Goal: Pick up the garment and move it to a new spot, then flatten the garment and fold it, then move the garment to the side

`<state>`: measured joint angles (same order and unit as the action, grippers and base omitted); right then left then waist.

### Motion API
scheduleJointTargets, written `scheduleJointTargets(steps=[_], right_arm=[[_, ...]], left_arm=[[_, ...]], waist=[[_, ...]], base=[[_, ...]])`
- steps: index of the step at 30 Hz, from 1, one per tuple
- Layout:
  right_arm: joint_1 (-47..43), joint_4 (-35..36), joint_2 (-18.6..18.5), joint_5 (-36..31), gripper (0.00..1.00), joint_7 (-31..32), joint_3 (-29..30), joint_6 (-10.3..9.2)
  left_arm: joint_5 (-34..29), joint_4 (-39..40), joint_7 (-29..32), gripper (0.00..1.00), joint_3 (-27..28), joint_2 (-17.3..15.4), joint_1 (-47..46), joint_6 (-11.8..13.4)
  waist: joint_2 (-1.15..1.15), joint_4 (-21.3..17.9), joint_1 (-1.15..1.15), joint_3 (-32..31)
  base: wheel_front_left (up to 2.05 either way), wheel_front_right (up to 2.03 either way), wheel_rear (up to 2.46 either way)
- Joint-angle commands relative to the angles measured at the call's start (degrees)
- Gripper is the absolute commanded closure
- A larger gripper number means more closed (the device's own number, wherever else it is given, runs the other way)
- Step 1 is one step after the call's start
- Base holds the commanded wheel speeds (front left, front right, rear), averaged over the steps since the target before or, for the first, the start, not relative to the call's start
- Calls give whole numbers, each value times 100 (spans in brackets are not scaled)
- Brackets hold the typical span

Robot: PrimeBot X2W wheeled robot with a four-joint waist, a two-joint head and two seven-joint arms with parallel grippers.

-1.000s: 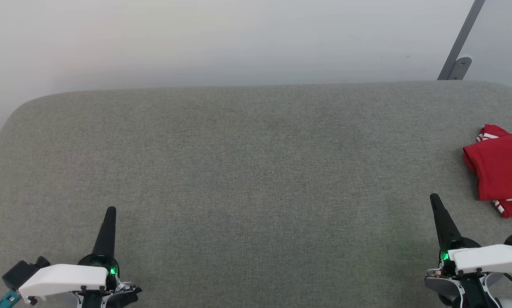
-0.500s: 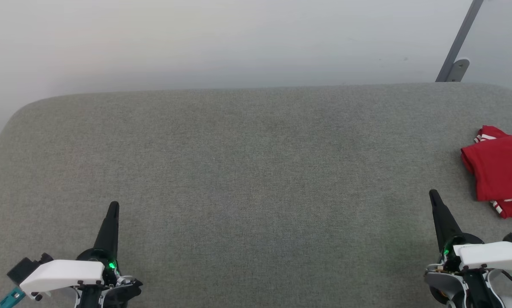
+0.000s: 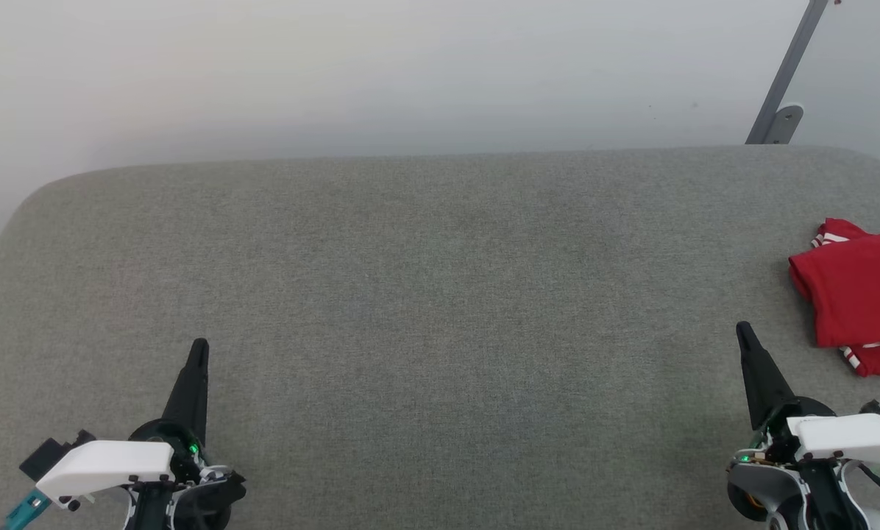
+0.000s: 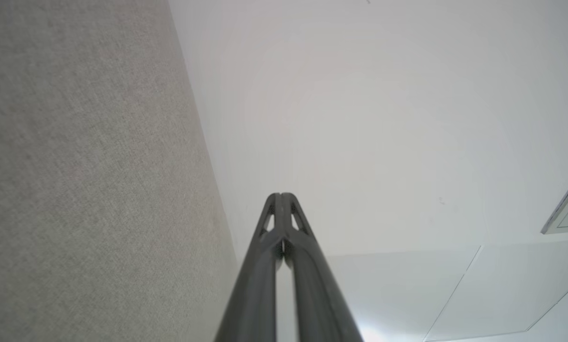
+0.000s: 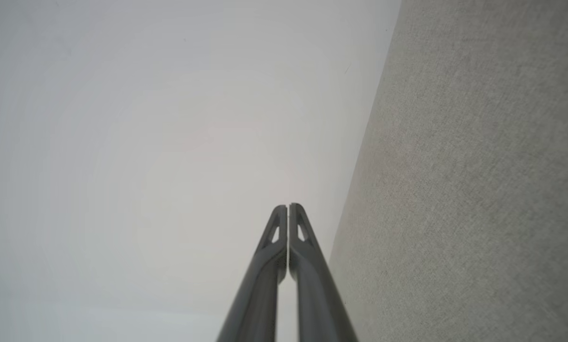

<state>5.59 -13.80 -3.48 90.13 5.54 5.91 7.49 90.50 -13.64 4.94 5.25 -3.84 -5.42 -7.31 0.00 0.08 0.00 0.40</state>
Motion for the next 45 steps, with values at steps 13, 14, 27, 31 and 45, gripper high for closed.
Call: scheduleJointTargets(steps=[13, 14, 27, 31, 45], right_arm=[[85, -29, 49, 263, 100, 93, 40, 0], [85, -29, 49, 262, 100, 94, 43, 0], [86, -29, 53, 252, 100, 102, 49, 0], [86, -30, 54, 249, 100, 104, 50, 0], [87, -30, 58, 242, 100, 105, 54, 0]], left_arm=[[282, -46, 95, 100, 30, 24, -111, -32], [280, -46, 96, 100, 31, 25, -111, -32], [255, -47, 115, 100, 48, 39, -111, -32], [249, -46, 120, 100, 53, 43, -112, -32], [235, -47, 121, 100, 68, 53, -113, -32]], waist=[[0, -8, 0, -22], [0, -8, 0, -22], [0, -8, 0, -22], [0, -8, 0, -22], [0, -8, 0, -22]], base=[[0, 0, 0], [0, 0, 0], [0, 0, 0], [0, 0, 0], [0, 0, 0]])
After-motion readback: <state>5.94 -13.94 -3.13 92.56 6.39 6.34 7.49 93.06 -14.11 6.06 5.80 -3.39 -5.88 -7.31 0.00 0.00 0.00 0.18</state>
